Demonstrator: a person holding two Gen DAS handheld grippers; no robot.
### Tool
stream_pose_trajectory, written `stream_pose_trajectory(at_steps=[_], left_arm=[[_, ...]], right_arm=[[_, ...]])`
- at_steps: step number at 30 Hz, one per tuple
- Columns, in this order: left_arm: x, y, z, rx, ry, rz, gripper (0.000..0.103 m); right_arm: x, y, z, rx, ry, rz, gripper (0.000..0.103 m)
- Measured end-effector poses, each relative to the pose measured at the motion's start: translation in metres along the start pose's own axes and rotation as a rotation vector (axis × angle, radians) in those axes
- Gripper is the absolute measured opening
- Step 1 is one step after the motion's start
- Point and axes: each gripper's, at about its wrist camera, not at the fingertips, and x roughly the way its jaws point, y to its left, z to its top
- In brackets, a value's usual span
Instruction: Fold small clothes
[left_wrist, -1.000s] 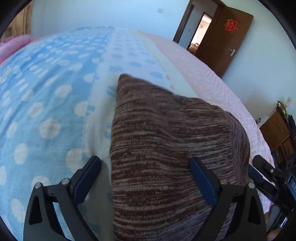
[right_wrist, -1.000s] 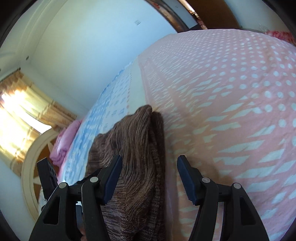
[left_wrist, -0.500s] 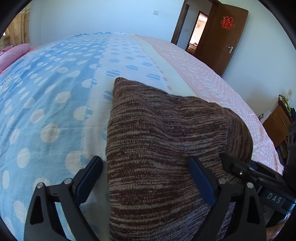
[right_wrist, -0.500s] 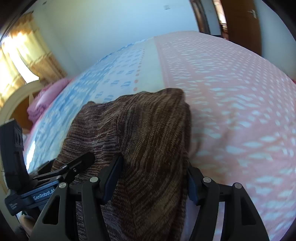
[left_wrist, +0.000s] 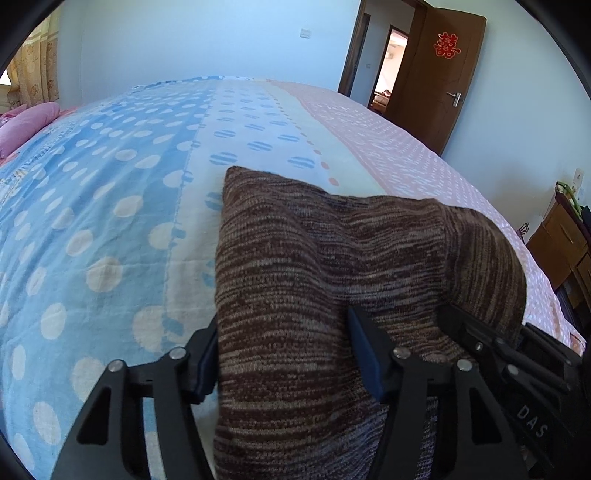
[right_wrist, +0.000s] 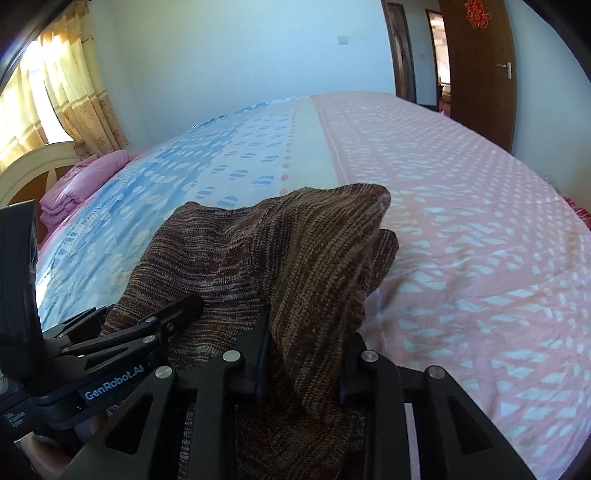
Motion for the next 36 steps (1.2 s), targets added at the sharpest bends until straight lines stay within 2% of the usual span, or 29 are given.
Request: stream_pose_trajectory(at_steps=[5, 13, 19, 24, 29, 36], left_arm=[[-0.004, -0.003, -0.002, 0.024, -0.023, 0.008, 0.046], [-0.021, 0.005, -0.007, 0.010, -0.029, -0.043, 0.036], [-0.058, 0.003, -0.026, 0.070, -0.072, -0.020, 0.035], [-0.082, 0.009, -0.033, 0.043, -0.074, -0.049, 0.035], [-0.099, 0.010, -0.043, 0.058, -0.071, -0.017, 0.035], [-0.118, 0.026, -0.055, 0.020, -0.054, -0.013, 0.035]], right_arm=[[-0.022, 0.012, -0.002, 0.004, -0.041, -0.010, 0.025], [-0.070, 0.043, -0.015, -0.042, -0.104, -0.006, 0.022], [-0.102, 0.048, -0.031, -0.002, -0.135, 0.023, 0.021], [-0.126, 0.058, -0.042, 0.005, -0.152, 0.038, 0.021], [-0.139, 0.068, -0.050, 0.000, -0.143, 0.058, 0.021], [-0.154, 0.089, -0.066, -0.041, -0.149, 0.065, 0.021]])
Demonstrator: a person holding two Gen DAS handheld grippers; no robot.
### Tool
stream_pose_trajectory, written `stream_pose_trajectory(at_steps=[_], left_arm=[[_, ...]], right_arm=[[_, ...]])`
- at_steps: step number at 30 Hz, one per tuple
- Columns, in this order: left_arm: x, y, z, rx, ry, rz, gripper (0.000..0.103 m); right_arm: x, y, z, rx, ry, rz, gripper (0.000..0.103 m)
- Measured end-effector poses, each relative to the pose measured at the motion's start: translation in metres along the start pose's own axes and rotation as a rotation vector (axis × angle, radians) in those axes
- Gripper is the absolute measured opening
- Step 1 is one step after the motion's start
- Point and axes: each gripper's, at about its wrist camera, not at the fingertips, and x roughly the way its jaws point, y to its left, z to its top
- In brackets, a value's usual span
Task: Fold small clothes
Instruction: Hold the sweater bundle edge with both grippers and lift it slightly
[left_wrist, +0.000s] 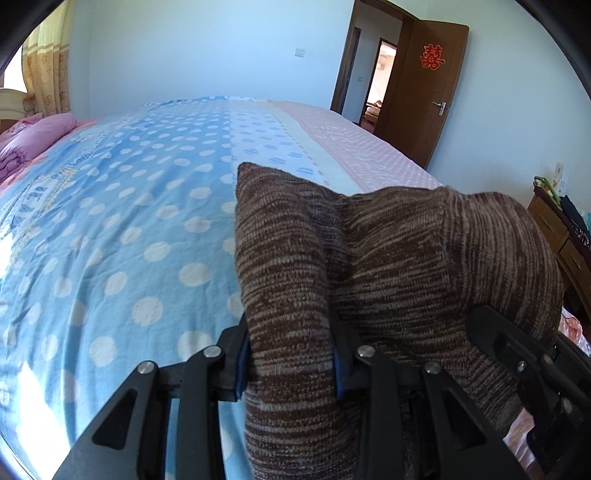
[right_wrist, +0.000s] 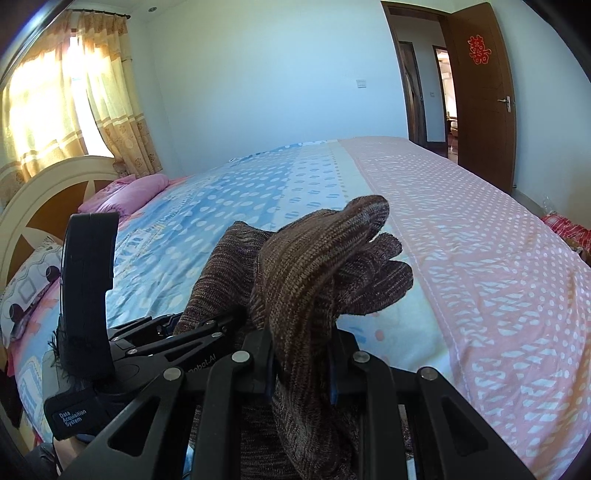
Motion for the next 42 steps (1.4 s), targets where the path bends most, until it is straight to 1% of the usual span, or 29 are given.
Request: stream_pose_trajectory(at_steps=[6, 11, 17, 23, 30, 36, 42], left_arm=[[-0.019, 0.001, -0.011, 0.014, -0.024, 0.003, 0.035], [-0.034, 0.001, -0.013, 0.013, -0.041, -0.038, 0.034], [-0.044, -0.014, -0.017, 0.060, -0.048, -0.077, 0.034], [-0.048, -0.043, -0.018, 0.087, -0.025, -0.161, 0.034], [-0.040, -0.089, -0.017, 0.146, 0.011, -0.225, 0.034], [-0.035, -0.128, -0.017, 0.208, 0.018, -0.249, 0.034], [-0.029, -0.155, -0.014, 0.246, 0.015, -0.254, 0.034]], right_arm=[[-0.023, 0.013, -0.010, -0.042, -0.026, -0.027, 0.021], [-0.045, 0.019, -0.016, -0.076, -0.056, -0.061, 0.021], [-0.070, 0.015, -0.021, -0.098, -0.080, -0.099, 0.021], [-0.097, -0.011, -0.023, -0.068, -0.107, -0.146, 0.021], [-0.120, -0.053, -0.025, 0.004, -0.120, -0.219, 0.021], [-0.132, -0.079, -0.026, 0.033, -0.137, -0.267, 0.021], [-0.135, -0.099, -0.024, 0.055, -0.154, -0.300, 0.021]])
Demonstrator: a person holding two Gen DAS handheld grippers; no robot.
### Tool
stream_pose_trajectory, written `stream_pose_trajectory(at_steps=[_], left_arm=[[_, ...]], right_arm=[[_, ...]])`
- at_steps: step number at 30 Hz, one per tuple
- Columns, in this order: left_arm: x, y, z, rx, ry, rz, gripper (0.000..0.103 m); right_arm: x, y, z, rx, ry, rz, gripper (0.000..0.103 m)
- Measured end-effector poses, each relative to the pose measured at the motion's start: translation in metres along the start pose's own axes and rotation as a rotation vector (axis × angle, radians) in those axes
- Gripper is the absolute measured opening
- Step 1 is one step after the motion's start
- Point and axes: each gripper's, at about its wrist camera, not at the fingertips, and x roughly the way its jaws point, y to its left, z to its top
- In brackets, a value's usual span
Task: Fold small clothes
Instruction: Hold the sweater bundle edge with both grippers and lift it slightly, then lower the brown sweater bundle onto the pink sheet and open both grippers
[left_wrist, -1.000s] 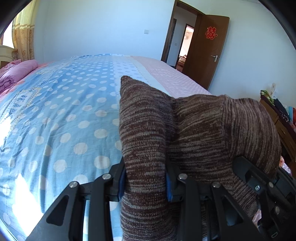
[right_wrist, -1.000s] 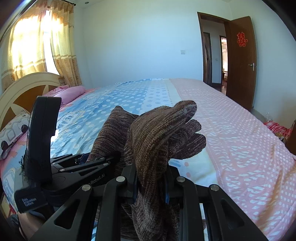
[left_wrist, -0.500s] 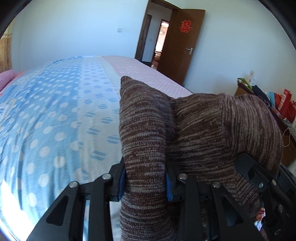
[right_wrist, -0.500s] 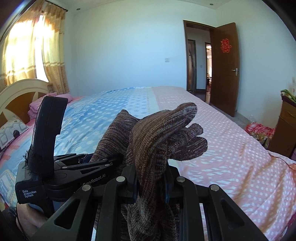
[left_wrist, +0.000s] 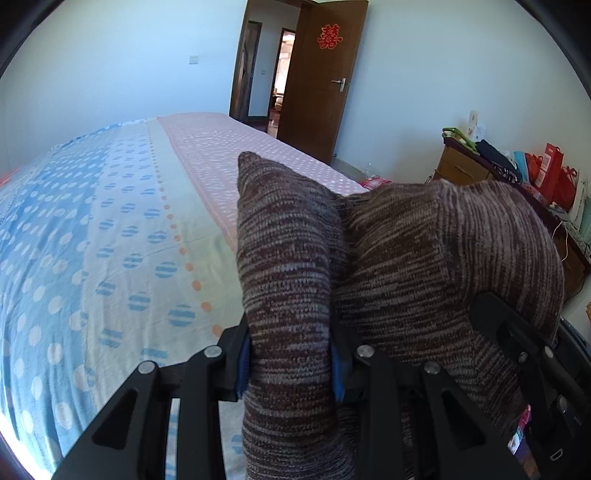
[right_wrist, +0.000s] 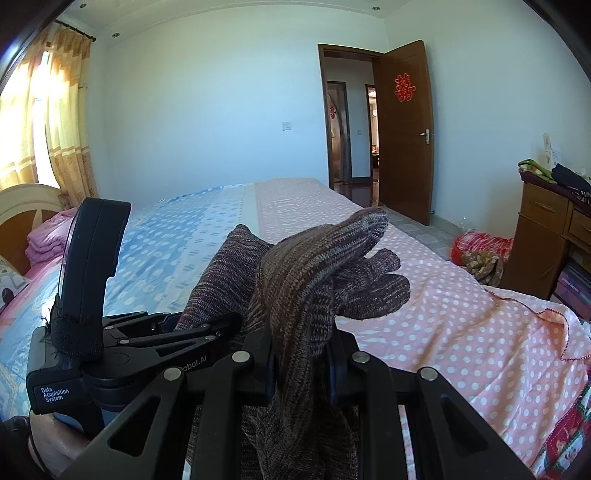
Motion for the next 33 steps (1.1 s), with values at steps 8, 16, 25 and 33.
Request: stream_pose_trajectory(at_steps=[8, 16, 25, 33], left_arm=[[0.022, -0.017, 0.014, 0.032, 0.007, 0.015, 0.034], [0.049, -0.027, 0.036, 0.054, -0.006, 0.033, 0.034], [0.107, -0.037, 0.051, 0.075, -0.002, 0.094, 0.034], [0.153, -0.026, 0.036, 0.050, 0.088, 0.183, 0.060]], right_arm=[[0.018, -0.022, 0.006, -0.013, 0.005, -0.029, 0.021], [0.053, -0.048, 0.022, -0.020, -0.002, -0.083, 0.021], [0.131, -0.081, 0.019, -0.043, 0.055, -0.203, 0.021], [0.177, -0.134, 0.008, 0.198, 0.273, -0.110, 0.026]])
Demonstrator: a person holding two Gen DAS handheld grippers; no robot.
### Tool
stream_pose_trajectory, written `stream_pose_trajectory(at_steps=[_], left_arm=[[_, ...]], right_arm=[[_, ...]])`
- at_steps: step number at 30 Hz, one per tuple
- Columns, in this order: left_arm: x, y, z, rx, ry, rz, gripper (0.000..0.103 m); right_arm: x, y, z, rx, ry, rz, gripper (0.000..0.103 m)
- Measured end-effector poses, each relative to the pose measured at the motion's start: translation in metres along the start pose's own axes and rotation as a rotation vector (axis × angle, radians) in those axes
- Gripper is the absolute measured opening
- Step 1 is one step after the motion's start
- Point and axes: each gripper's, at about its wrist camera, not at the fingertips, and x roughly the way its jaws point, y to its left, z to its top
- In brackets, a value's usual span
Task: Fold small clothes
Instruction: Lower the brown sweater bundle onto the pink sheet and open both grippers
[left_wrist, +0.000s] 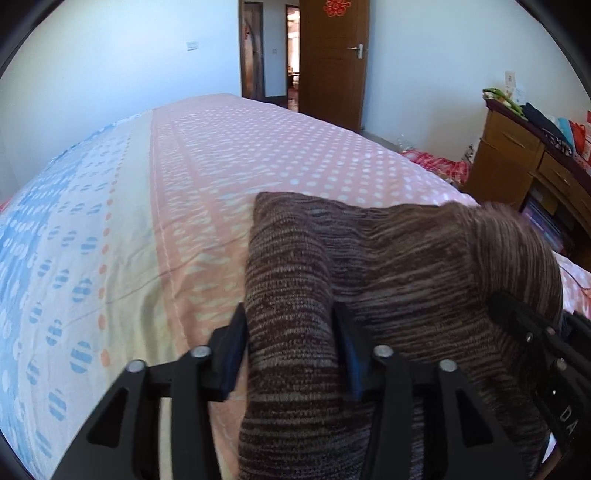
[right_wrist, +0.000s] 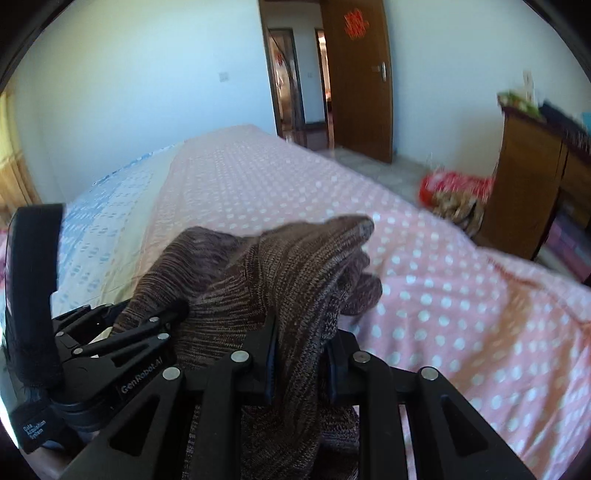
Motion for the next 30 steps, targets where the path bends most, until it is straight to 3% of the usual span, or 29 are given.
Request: stream_pose_trajectory(at_steps=[1, 3, 9, 12, 15, 17, 20, 24, 27, 30], left_arm=[[-0.001, 0.001, -0.001, -0.001, 0.007, 0.016, 0.072], [-0.004, 0.005, 0.000, 0.000, 0.026, 0.009, 0.079], [-0.040, 0.040, -0.022, -0.032, 0.048, -0.138, 0.084], [-0.055, 0.043, -0.043, -0.064, 0.064, -0.215, 0.084], [-0.064, 0.046, -0.064, -0.099, 0.086, -0.269, 0.084], [-0.062, 0.047, -0.074, -0.133, 0.121, -0.309, 0.084], [-0.066, 0.035, -0.078, -0.084, 0.110, -0.258, 0.084], [-0.068, 0.027, -0.080, -0.039, 0.108, -0.227, 0.087], [-0.068, 0.023, -0.080, -0.028, 0.099, -0.211, 0.084], [-0.072, 0.018, -0.080, -0.011, 0.097, -0.234, 0.059]], right_arm=[[0.003, -0.005, 0.001, 0.034, 0.021, 0.016, 0.035], [0.001, -0.024, -0.001, 0.126, 0.039, 0.075, 0.047], [-0.045, -0.068, -0.041, 0.322, 0.051, 0.221, 0.048], [-0.067, -0.057, -0.062, 0.245, 0.075, 0.239, 0.048], [-0.075, -0.041, -0.073, 0.141, 0.077, 0.204, 0.058], [-0.075, -0.034, -0.076, 0.104, 0.082, 0.180, 0.059], [-0.080, -0.030, -0.079, 0.113, 0.093, 0.219, 0.059], [-0.076, -0.023, -0.081, 0.123, 0.091, 0.229, 0.073], [-0.072, -0.017, -0.080, 0.098, 0.096, 0.201, 0.079], [-0.063, -0.008, -0.075, 0.068, 0.104, 0.158, 0.079]])
